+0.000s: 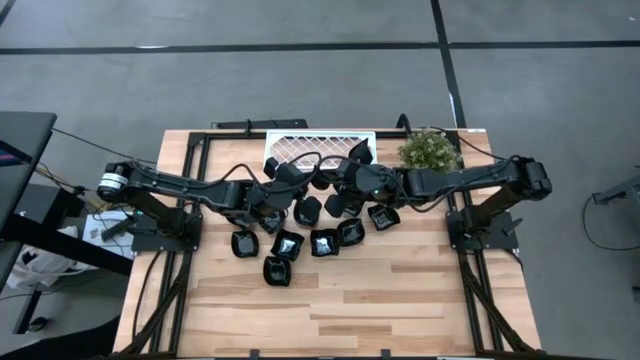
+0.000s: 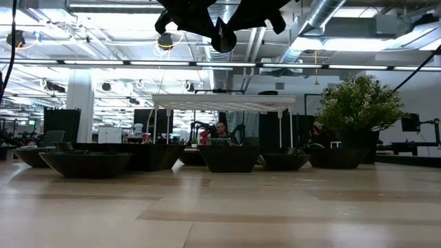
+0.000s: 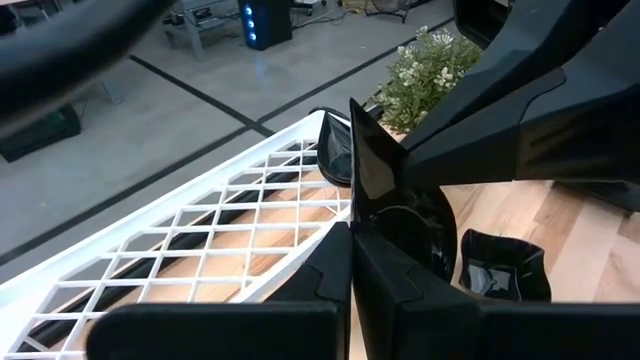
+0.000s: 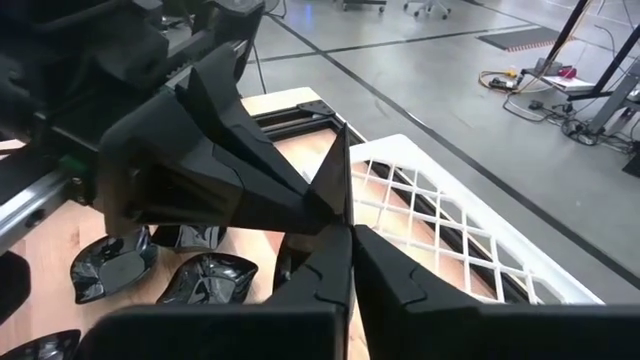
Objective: Pick & Place Mini shaped plates
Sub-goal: Stack the drop-shaped plate on top of the drop-shaped plate on the shelf
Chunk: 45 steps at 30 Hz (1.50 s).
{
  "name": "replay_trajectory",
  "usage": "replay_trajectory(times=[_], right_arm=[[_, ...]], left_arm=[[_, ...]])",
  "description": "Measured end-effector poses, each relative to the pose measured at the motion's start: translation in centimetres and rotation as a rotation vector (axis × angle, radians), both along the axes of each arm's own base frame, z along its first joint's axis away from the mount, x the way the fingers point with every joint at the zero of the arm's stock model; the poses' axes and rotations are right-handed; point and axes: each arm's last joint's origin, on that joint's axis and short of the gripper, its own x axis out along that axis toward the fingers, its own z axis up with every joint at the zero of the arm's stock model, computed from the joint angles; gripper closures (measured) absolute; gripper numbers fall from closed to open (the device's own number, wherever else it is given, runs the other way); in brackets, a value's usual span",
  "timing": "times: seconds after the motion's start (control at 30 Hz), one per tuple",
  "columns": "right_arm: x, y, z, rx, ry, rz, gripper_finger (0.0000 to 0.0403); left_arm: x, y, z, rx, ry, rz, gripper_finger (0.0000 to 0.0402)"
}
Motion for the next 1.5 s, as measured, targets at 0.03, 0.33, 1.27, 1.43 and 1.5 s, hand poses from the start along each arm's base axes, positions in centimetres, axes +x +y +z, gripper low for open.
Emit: replay_trajectory(times=[0.03,0.33,1.27,1.43,1.5], right_arm=[[0.0,0.0,0.0,0.000,-0.001,-0.001,0.0400],[0.0,0.0,0.0,0.004,-0.004,-0.005,0.0402],[-0.2,-0.1,-0.6,0.037,0.028,-0.059,0.0403],[-0.3,-0.2,-0.5,0.027,0.026,-0.090,0.0403],[-0.3,-0.3,-0.6,0.020,0.028,-0.105,0.0403]], left_arm=[[0.0,0.0,0.0,0.000,-0.002,0.000,0.0398],[0.0,0.0,0.0,-0.002,-0.006,0.001,0.0398],[-0.5,-0.2,1.2,-0.005,-0.039,-0.008,0.0192],[-1.5,0.0,2.1,-0.004,-0.027,-0.009,0.0183],[-2.0,0.0,2.5,-0.001,-0.012,-0.008,0.0181]])
